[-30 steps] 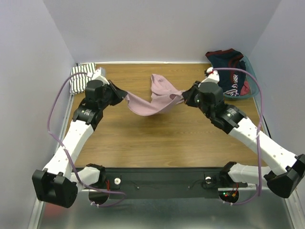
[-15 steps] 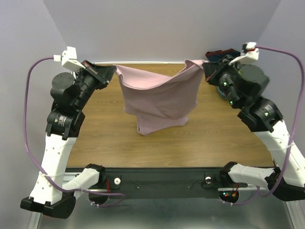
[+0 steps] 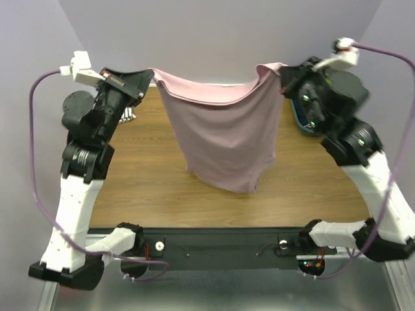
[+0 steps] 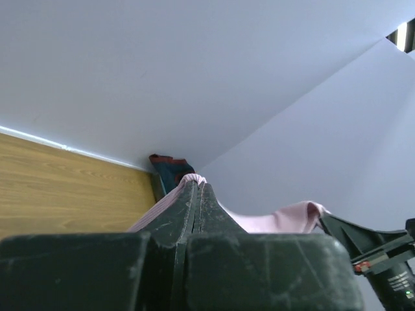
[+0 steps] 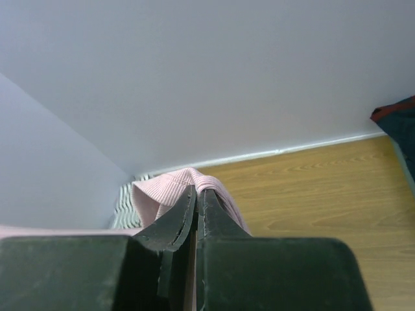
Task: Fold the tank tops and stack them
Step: Flatten the tank top out
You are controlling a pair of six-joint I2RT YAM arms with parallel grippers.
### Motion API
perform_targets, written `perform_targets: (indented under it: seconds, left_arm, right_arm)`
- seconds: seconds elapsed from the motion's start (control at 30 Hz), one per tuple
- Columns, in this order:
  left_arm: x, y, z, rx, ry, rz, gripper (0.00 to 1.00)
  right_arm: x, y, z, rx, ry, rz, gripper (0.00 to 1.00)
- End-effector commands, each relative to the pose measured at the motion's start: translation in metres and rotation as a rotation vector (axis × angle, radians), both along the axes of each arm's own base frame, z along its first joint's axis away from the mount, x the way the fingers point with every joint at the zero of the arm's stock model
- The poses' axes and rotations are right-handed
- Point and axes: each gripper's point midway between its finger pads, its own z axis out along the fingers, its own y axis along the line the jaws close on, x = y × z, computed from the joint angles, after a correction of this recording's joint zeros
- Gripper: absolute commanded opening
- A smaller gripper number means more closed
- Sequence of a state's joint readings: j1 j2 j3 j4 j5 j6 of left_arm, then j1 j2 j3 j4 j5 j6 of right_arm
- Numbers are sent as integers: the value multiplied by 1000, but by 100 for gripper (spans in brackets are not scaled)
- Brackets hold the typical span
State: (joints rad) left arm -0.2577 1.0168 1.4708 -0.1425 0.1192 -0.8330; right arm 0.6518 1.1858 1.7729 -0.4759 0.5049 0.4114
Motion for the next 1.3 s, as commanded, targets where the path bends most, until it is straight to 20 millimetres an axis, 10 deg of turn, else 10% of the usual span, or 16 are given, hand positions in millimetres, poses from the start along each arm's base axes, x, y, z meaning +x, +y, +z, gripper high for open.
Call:
perform_targets:
  seconds: [0.0,0.17,0.27,0.3,0.47,0.57,0.63,0.7,0.73,0.77,0.87,0.9,0.97,1.03,1.17,1.27]
  left_arm:
    - [46,-11,19,-40,-72,-22,0]
    - [143,-24,8,17,-49,-70,0]
    - [173,-38,52,37,-145,-178,0]
    - [180,-40,57,39,-156,-200,0]
    - [184,-33,93,31,-264,-260,0]
    - [164,-26,101,47,-295,-246,0]
    - [165,-24,68,63,-216,-237,0]
    - [164,-24,39,69,-155,-241,0]
    - [164,-25,-7,62,-53,-247,0]
    - [172,-27,-72,52,71,-250,0]
    - [143,-31,-130,34,154,-257,0]
    - [135,-31,-198,30,289,-246,0]
    - [104,-36,-273,30,420,-250,0]
    - [80,-41,-318,40,499,-258,0]
    - [13,-44,-419,56,683,-272,0]
    - [-12,-50,-438,60,716,-310,1]
  right_arm:
    - [69,24,-23,-64,52,56,1]
    - [177,28,-49,3,124,159,0]
    - [192,30,18,38,-50,228,0]
    - [204,32,3,35,-21,237,0]
    - [191,14,62,73,-188,230,0]
    - [201,8,22,63,-105,189,1]
    - [189,4,10,67,-79,180,0]
    - [198,4,-58,54,72,161,0]
    - [185,-1,-59,61,77,152,1]
    - [187,-1,-124,51,211,142,1]
    - [158,-7,-183,90,314,128,1]
    - [142,-9,-256,85,457,116,1]
    - [115,-10,-289,134,499,128,1]
    - [75,-18,-376,140,671,100,1]
    - [13,-17,-438,223,768,138,25]
    - [-18,-20,-461,244,808,142,51]
